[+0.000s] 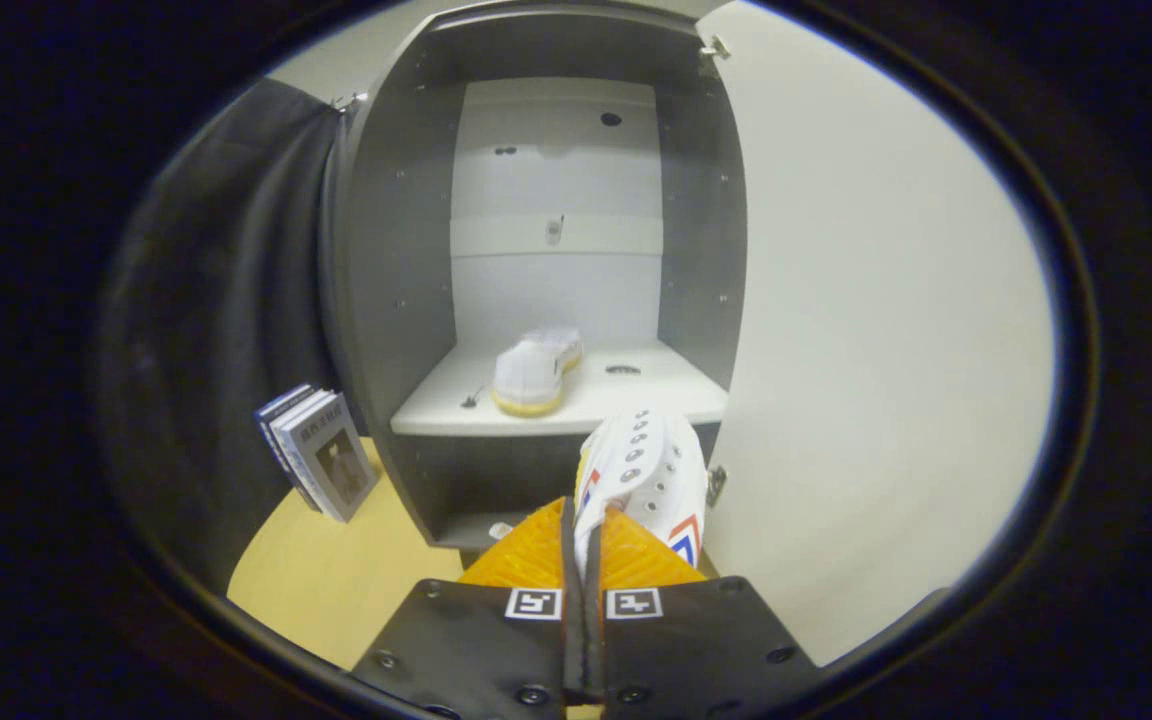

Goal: Open the shoe cabinet door, grab the shoes and put them into the shoe cabinet, then close the shoe cabinet door.

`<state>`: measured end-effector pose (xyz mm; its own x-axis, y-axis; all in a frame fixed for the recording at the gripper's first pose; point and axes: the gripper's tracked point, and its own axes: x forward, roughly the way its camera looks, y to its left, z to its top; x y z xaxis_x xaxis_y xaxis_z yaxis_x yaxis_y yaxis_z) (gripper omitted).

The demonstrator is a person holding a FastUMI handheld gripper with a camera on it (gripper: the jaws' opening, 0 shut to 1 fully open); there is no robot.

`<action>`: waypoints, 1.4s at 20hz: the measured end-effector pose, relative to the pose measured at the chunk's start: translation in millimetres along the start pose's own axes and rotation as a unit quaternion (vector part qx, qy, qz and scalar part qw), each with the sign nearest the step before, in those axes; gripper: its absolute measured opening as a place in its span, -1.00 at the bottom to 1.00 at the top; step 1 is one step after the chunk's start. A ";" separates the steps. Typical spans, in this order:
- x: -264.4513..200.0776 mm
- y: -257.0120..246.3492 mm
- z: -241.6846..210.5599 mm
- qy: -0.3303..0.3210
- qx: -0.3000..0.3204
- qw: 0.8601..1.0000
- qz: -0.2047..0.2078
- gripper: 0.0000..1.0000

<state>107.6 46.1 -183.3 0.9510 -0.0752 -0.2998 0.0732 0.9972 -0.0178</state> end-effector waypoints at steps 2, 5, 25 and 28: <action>19.2 -1.0 28.8 -0.017 -0.003 1.000 0.001 -0.96; 54.4 -2.7 67.0 -0.033 -0.014 0.999 0.012 -0.96; 255.3 -4.8 52.1 0.070 -0.107 0.989 0.075 -0.96; 256.0 -5.1 49.0 0.085 -0.093 0.989 0.072 -0.95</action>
<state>365.4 21.6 -213.3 0.8826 0.0544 -0.4670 -0.1309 0.9825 -0.1329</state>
